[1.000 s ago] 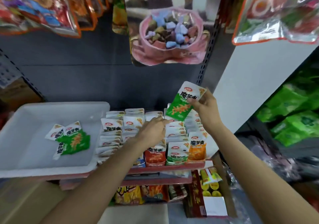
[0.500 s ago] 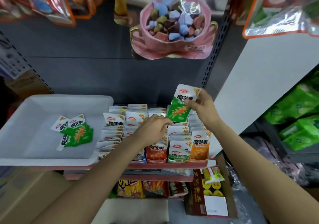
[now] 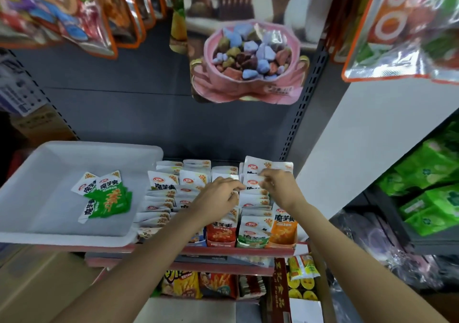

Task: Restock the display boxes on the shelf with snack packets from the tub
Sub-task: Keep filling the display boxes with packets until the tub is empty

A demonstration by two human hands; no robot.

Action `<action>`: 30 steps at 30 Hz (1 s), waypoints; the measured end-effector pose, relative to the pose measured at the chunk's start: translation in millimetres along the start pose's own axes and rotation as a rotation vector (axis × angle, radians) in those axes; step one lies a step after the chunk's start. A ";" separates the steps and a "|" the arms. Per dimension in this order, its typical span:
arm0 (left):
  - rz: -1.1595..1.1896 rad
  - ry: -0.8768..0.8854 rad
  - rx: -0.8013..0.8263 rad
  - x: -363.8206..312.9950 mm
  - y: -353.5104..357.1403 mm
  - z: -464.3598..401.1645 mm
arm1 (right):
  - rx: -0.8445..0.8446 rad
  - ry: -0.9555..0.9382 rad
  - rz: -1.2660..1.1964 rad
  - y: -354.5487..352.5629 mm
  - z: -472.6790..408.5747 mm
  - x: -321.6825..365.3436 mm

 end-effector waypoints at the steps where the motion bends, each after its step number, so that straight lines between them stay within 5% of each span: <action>1: 0.002 -0.002 0.003 0.6 0.5 -0.5 | 0.038 0.014 0.038 2.7 -0.9 0.6; 5: 0.007 0.010 -0.036 1.2 -3.1 -0.1 | 0.026 0.025 0.061 -3.2 -3.9 13.6; 12: 0.172 0.066 -0.415 18.0 -46.1 34.1 | -0.106 -0.126 -0.030 -1.4 -4.4 74.5; 20: 0.419 -0.272 -0.660 133.9 -120.9 109.5 | 0.028 -0.319 -0.165 67.4 -23.5 222.6; 24: 0.440 -0.479 -0.602 218.5 -144.7 135.0 | 0.120 -0.329 -0.148 128.4 -41.4 290.4; 27: 0.262 -0.787 -0.356 271.0 -150.3 142.1 | 0.294 -0.196 -0.076 185.1 -56.4 317.1; 30: 0.258 -0.858 -0.210 301.0 -150.2 141.1 | 0.469 -0.083 0.008 236.1 -63.2 324.5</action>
Point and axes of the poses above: each hand's wrist, its own z-axis away from the middle knuckle, its own y-axis out of the palm, x = y × z, the point moved 3 cm from there along -z, towards the middle knuckle, and after that the axes turned 5 degrees about z, right-handed, at the moved point
